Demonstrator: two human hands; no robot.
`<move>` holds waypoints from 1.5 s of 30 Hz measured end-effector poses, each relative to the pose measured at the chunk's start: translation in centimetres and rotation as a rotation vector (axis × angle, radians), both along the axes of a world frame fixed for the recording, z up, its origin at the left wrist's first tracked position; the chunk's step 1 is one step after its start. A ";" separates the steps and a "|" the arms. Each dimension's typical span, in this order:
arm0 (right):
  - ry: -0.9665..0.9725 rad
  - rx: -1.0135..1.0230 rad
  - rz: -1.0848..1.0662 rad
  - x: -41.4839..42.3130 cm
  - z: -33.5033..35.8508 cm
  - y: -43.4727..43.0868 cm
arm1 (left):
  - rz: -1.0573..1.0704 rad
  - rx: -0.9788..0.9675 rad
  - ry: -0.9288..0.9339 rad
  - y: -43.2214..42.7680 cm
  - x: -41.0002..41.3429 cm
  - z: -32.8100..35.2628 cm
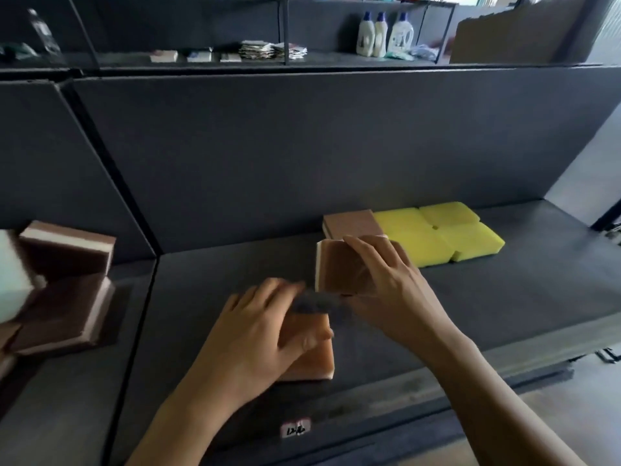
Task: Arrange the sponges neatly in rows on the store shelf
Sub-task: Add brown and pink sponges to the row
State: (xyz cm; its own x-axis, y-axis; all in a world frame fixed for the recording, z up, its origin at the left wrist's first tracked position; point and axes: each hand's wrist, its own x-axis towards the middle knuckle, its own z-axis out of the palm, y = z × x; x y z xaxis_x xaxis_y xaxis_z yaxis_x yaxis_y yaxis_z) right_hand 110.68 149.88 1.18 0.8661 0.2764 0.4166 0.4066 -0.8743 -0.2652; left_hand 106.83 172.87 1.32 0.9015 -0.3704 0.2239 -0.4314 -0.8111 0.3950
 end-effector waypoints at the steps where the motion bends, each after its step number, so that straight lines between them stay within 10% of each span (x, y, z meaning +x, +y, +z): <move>1: 0.005 -0.014 0.023 0.4 0.0 -0.1 | 0.030 -0.034 -0.024 -0.4 0.4 0.5; 16: 0.163 0.032 0.304 3.4 0.2 -3.4 | 0.151 -0.222 0.076 -2.0 3.2 0.9; 45: 0.298 -0.035 0.158 5.8 0.9 3.1 | -0.024 0.128 -0.052 2.0 8.6 1.8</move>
